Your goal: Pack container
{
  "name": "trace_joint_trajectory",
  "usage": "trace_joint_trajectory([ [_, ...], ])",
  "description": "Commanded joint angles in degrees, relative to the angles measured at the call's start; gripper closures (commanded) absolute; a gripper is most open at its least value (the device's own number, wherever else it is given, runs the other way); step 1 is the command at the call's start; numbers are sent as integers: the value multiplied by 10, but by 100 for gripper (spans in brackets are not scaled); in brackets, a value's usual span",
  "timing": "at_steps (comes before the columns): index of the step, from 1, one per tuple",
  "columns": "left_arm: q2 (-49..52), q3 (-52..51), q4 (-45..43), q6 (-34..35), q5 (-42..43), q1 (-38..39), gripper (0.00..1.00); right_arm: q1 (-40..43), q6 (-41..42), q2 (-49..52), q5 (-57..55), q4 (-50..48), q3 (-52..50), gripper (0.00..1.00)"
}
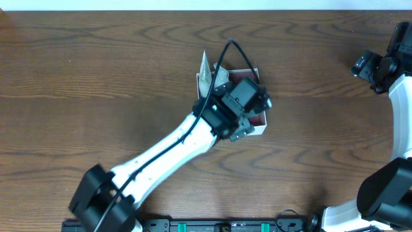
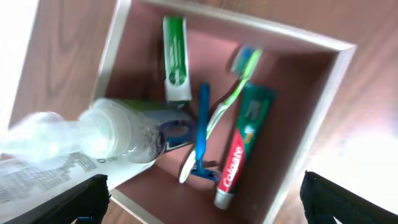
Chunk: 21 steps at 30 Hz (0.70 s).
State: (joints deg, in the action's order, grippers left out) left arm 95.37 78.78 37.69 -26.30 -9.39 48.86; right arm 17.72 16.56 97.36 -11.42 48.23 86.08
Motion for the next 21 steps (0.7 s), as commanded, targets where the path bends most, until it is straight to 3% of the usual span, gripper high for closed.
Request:
trace_joint_trajectory([
  [1, -31, 4, 17, 7, -1, 18, 2, 2, 10, -2, -6, 0, 4, 1],
  [15, -44, 4, 37, 10, -1, 65, 2, 2, 10, -2, -6, 0, 4, 1],
  [21, -44, 4, 63, 68, -1, 65, 2, 2, 10, -2, -6, 0, 4, 1],
])
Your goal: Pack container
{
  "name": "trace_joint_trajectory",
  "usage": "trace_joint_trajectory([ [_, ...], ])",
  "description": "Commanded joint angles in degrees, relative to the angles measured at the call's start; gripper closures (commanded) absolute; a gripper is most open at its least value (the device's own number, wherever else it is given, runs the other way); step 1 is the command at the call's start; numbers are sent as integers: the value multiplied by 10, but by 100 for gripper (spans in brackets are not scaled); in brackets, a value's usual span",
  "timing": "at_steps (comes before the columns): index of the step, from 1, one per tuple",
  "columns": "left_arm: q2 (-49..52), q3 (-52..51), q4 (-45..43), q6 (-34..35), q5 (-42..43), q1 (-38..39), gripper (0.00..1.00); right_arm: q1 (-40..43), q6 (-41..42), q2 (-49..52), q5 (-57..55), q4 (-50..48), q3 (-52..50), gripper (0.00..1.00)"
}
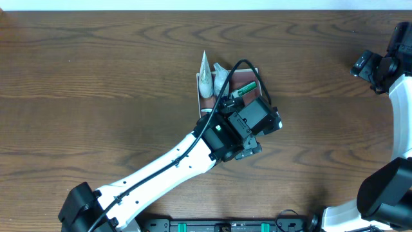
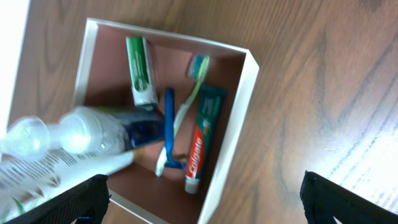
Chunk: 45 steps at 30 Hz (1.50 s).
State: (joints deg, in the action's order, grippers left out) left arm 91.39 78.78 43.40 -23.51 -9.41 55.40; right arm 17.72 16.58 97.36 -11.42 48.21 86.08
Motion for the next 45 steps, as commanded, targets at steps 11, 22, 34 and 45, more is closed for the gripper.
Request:
trace_joint_trajectory([
  [11, -88, 4, 16, 80, -1, -30, 2, 2, 10, -2, -6, 0, 4, 1],
  [22, -290, -29, 11, 82, 76, -216, 2, 2, 10, -2, -6, 0, 4, 1],
  [34, -528, -327, -304, 35, 263, -438, 2, 2, 10, -2, -6, 0, 4, 1],
  [45, -729, -634, -588, 22, 259, -454, 2, 2, 10, -2, -6, 0, 4, 1],
])
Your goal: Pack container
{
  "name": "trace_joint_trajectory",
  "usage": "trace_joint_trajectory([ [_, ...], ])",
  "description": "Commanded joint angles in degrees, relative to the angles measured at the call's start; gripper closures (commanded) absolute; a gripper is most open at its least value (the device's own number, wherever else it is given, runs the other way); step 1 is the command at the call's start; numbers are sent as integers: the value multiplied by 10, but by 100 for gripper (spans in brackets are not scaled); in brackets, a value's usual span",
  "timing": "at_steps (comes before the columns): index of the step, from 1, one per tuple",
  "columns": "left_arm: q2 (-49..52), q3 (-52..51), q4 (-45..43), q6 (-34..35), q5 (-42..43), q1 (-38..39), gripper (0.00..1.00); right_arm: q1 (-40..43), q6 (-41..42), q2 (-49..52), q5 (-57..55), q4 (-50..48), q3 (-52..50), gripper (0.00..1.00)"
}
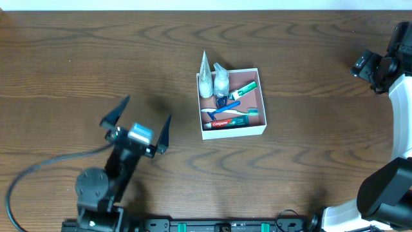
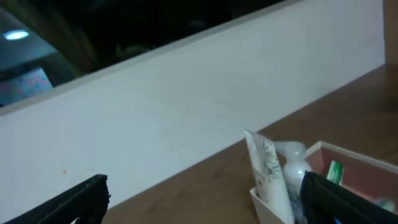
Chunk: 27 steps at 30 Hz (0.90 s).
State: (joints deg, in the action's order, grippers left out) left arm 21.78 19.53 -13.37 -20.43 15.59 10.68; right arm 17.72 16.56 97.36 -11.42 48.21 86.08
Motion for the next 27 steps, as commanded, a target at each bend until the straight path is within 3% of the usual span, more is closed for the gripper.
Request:
trace_joint_trajectory([
  [1, -47, -59, -23, -7, 9, -9, 2, 2, 10, -2, -6, 0, 4, 1],
  [11, -199, -168, -22, -3, 9, -28, 2, 2, 10, -2, -6, 0, 4, 1],
  [17, -217, -193, -15, -2, 10, -70, 2, 2, 10, -2, -6, 0, 4, 1],
  [27, -217, -193, 150, 2, 18, -84, 2, 2, 10, -2, -6, 0, 4, 1],
])
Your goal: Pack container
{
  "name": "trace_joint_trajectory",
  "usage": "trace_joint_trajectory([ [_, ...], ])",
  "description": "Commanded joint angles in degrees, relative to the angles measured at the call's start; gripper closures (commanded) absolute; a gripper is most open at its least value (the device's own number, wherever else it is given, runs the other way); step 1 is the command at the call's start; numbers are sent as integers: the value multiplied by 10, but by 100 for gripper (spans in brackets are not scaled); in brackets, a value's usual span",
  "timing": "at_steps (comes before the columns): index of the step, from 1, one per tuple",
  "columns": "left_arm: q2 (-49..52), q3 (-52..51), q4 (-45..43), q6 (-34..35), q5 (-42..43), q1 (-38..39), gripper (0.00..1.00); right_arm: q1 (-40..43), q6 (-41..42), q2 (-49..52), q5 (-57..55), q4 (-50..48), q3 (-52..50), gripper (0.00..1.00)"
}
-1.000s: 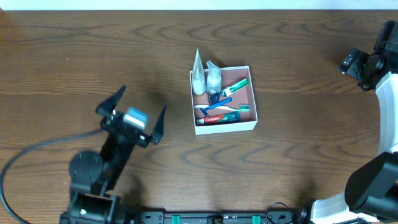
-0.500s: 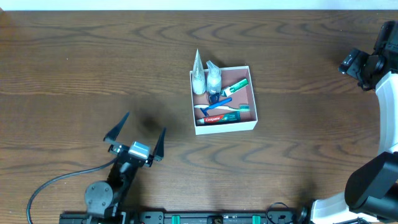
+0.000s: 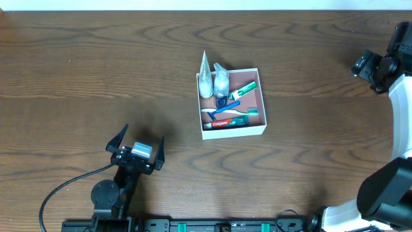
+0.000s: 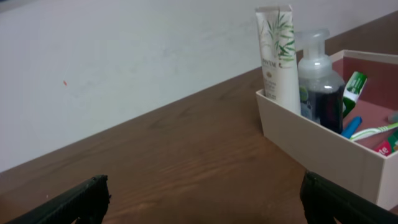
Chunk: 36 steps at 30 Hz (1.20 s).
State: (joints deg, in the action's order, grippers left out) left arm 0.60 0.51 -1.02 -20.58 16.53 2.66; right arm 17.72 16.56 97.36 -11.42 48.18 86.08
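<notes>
The white container stands mid-table. In it are a white tube and a pump bottle, both upright at its left end, plus a green tube, a blue razor, a toothbrush and a red toothpaste tube. My left gripper is open and empty, low near the front edge, well left of the container. In the left wrist view the container, white tube and bottle lie ahead to the right. The right gripper hovers at the far right.
Bare dark wood table surrounds the container on every side. A white wall runs behind the table's far edge. The right arm runs along the right edge.
My left gripper has dropped lower and drawn back a little toward the front edge. Its camera now shows the table and container instead of mostly the wall. The container's contents are unchanged.
My left gripper was open directly above the container, looking down on the packed items. Then it was slightly toward the container's front right corner. Later the arm was folded back at the front left, far from the container, and now it sits lower there. The right arm stayed still.
</notes>
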Motion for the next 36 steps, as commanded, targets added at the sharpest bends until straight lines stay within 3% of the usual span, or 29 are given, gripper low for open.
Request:
trace_joint_trajectory([
  [1, -5, -3, 37, 4, 9, -4, 2, 2, 10, -2, -6, 1, 4, 1],
  [36, -3, -3, 36, 18, 8, -4, 2, 2, 10, -2, -6, 1, 4, 1],
])
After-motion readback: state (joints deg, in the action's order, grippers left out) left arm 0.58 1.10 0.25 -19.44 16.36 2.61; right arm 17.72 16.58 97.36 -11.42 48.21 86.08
